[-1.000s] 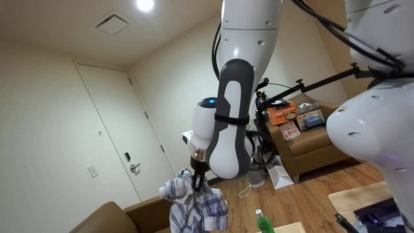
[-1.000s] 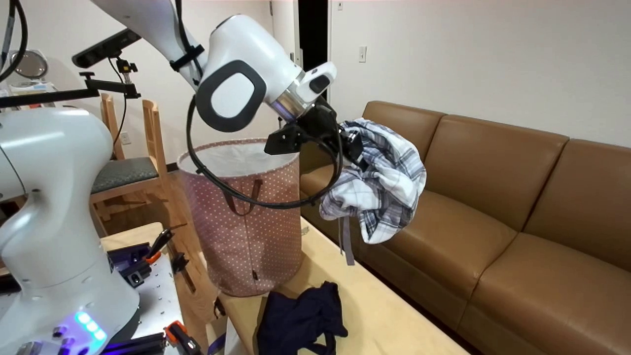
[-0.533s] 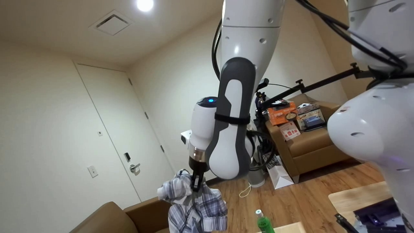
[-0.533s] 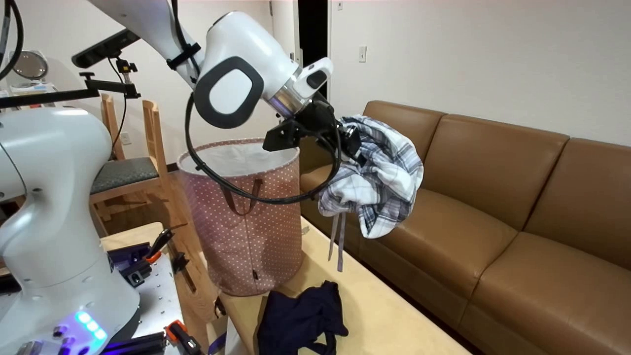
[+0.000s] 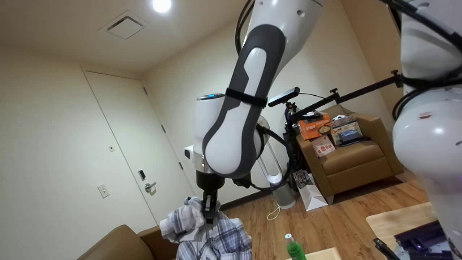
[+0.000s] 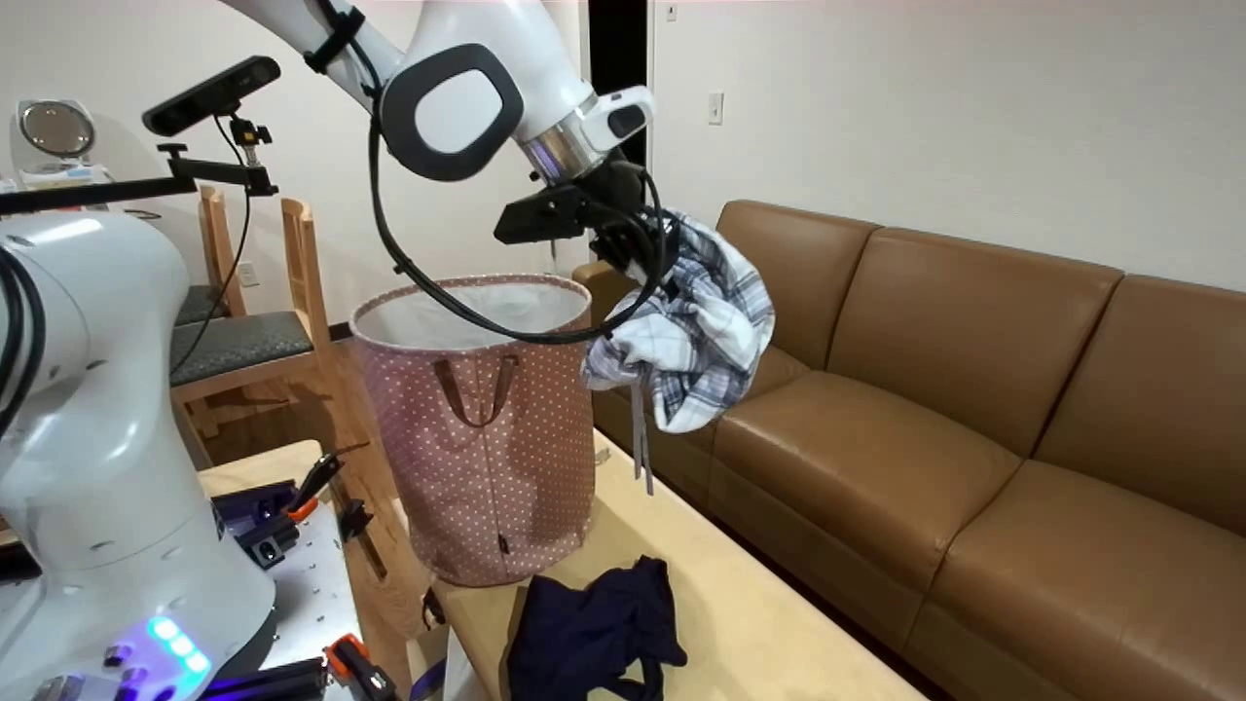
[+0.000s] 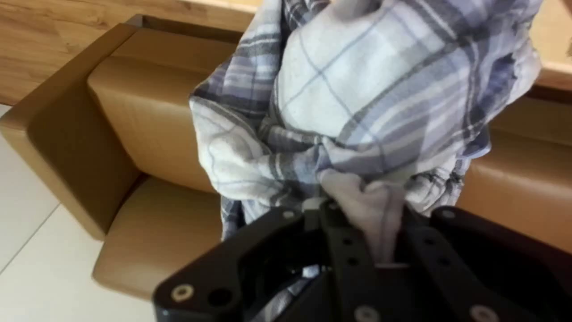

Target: Pick up the cloth and put it in the carrier bag

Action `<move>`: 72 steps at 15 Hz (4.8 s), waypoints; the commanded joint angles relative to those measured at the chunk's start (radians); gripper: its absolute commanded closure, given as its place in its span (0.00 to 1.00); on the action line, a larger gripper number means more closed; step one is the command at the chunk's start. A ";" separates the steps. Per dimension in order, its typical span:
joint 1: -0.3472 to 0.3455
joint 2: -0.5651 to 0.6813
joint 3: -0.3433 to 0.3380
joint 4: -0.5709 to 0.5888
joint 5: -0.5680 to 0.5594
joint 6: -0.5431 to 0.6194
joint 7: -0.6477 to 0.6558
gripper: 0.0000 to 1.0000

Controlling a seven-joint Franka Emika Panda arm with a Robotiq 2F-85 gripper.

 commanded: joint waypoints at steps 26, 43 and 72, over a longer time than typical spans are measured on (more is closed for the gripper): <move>-0.002 0.334 0.245 0.403 0.447 -0.868 -0.293 0.89; -0.146 0.046 0.821 0.174 0.488 -0.270 -0.019 0.93; -0.202 -0.021 0.896 0.144 0.451 -0.397 0.003 0.18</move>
